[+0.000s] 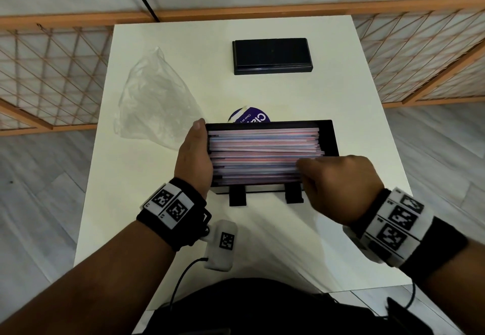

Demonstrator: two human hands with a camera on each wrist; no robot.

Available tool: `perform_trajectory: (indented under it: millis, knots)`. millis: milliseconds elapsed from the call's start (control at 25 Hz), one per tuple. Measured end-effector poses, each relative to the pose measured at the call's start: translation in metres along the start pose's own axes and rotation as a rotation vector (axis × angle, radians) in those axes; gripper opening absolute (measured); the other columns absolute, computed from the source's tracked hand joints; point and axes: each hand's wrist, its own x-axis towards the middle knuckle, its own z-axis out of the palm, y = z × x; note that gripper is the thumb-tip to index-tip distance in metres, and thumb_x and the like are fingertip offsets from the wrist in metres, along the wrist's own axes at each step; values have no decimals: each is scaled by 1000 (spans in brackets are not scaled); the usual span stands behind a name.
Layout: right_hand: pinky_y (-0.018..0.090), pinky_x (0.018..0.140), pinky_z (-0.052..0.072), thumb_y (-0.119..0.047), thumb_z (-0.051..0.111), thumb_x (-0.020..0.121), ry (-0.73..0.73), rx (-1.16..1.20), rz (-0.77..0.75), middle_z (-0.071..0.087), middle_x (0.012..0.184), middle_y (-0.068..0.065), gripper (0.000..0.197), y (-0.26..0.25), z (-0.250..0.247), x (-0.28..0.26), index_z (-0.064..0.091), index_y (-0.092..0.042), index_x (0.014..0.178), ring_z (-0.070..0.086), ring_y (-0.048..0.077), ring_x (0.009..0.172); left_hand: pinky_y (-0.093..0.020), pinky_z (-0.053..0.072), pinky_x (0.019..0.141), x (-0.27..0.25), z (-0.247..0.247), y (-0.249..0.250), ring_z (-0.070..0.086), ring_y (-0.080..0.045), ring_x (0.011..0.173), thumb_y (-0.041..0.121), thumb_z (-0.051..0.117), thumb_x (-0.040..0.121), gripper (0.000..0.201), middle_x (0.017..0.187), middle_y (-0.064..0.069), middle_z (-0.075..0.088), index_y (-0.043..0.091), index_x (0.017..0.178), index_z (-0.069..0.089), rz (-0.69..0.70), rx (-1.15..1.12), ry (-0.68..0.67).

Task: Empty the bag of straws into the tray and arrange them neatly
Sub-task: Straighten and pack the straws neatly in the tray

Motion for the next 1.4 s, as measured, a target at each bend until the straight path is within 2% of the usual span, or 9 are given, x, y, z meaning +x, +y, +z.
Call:
perform_trajectory:
  millis: [80,240,360,480,640,880,1000,1120,1400]
  knots:
    - [29,46,43,-25,61,75,22,73,-4,56,59,0,11,-2,4,5,63,-15,71,56,33,52,-35,44,106,3,0,-3,61,-2,110,50,33,108,33,114,18,65,41,110,65,51,112,-12]
    - [40,67,48,-42,52,88,-71,142,-105,58,79,3,32,-5,25,7,68,-15,81,55,31,76,-28,41,91,4,-2,-10,55,5,95,35,29,110,29,101,21,59,37,107,59,154,286,-48]
    - [40,69,49,-41,55,93,-18,245,-118,58,77,4,33,-5,27,3,67,-14,80,57,31,76,-31,45,90,6,-2,-16,59,-12,102,32,28,109,38,113,8,63,24,130,59,177,318,-43]
    - [32,70,42,-34,65,90,223,331,237,60,86,6,29,19,17,-1,68,-8,104,58,30,80,-31,45,93,8,-4,-19,59,-18,111,29,29,110,39,118,6,63,23,133,59,143,291,-33]
    - [30,71,34,-31,53,98,-97,555,741,66,87,10,30,36,31,-2,63,-10,119,61,35,92,-45,51,103,4,0,-14,63,-20,113,43,26,96,53,121,2,68,26,130,63,149,279,-38]
    - [40,70,44,-34,41,82,150,487,637,67,82,24,40,32,-7,18,67,-4,86,60,45,85,-49,53,103,8,1,0,68,-23,114,70,36,89,61,122,0,72,31,125,67,-13,117,-32]
    - [39,55,32,-23,43,81,325,367,421,49,57,10,25,17,-49,37,60,-5,76,51,38,60,-40,57,94,11,-1,11,74,-19,104,63,34,103,55,115,-3,77,25,116,71,-150,-103,-27]
    - [35,54,24,-20,41,82,318,337,246,39,52,-4,19,-3,-55,52,56,-9,77,38,26,48,-40,56,95,12,-10,14,74,-19,102,62,30,104,55,110,-1,78,25,111,71,-195,-164,-2]
    - [32,62,31,-24,40,83,224,494,346,68,76,11,39,16,-17,44,66,-11,108,60,37,74,-44,52,100,11,-17,3,66,-20,114,81,26,92,71,123,0,70,32,123,66,-110,-19,16]
